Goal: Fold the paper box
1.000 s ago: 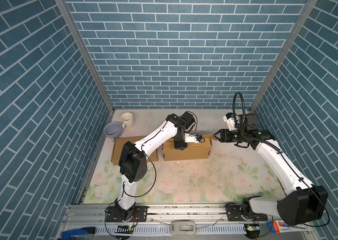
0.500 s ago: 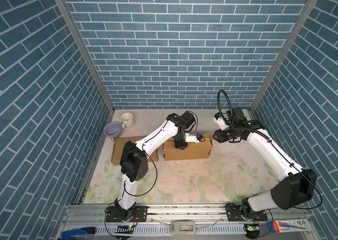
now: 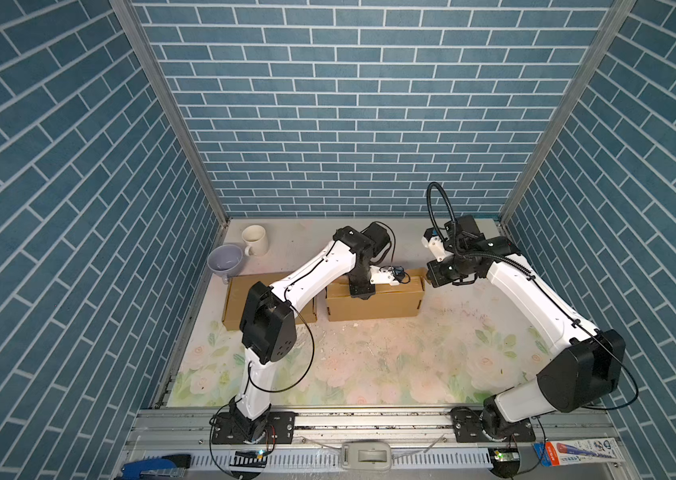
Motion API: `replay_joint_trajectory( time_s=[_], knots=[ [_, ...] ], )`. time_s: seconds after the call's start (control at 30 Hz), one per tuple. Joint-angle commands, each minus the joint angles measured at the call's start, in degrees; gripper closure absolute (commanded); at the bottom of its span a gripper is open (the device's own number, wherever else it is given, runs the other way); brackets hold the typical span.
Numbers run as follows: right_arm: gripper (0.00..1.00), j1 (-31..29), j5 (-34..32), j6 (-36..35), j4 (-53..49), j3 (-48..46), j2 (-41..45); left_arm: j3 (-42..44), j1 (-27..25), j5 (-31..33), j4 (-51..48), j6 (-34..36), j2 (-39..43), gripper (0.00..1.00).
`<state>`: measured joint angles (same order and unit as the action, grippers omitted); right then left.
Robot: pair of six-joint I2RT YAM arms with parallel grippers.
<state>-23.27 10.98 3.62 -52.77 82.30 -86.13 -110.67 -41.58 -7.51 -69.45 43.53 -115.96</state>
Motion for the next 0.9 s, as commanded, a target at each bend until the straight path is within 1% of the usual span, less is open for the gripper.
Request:
replay_joint_trajectory(
  time_s=[0.0,0.07,0.13,0.27,0.47,0.57,0.67,0.77,0.87],
  knots=[
    [1.0,-0.29,2.92,9.21,-1.21,2.73,-0.13,1.2,-0.08,-0.91,-0.55,0.41,-3.4,0.71],
    [1.0,-0.29,4.6,12.91,-0.4,1.92,0.28,1.28,-0.08,-1.09,-0.59,0.27,-3.4,0.71],
    [1.0,-0.22,7.38,15.16,0.87,1.1,0.71,1.3,-0.09,-1.19,-0.6,0.24,-3.39,0.71],
    [1.0,0.17,10.8,19.45,3.64,0.14,1.1,1.25,-0.09,-1.32,-0.52,-0.07,-3.48,0.72],
    [1.0,3.57,18.83,25.37,10.43,-3.2,2.08,1.64,-0.35,-1.05,-0.58,-0.47,-3.2,0.7],
    [1.0,5.17,20.93,26.41,12.02,-5.32,2.71,2.12,-0.36,-0.93,-0.26,-0.42,-2.53,0.7],
    [1.0,6.1,21.59,26.71,12.95,-7.28,3.25,2.17,-0.41,-1.04,-0.07,-0.37,-2.33,0.7],
    [1.0,6.38,20.13,25.69,12.65,-8.72,3.2,1.83,-0.34,-1.12,-0.2,-0.47,-2.75,0.7],
    [1.0,6.37,15.85,22.91,10.4,-9.18,2.66,1.61,-0.34,-1.26,-0.42,-0.69,-3.16,0.7]
  ],
)
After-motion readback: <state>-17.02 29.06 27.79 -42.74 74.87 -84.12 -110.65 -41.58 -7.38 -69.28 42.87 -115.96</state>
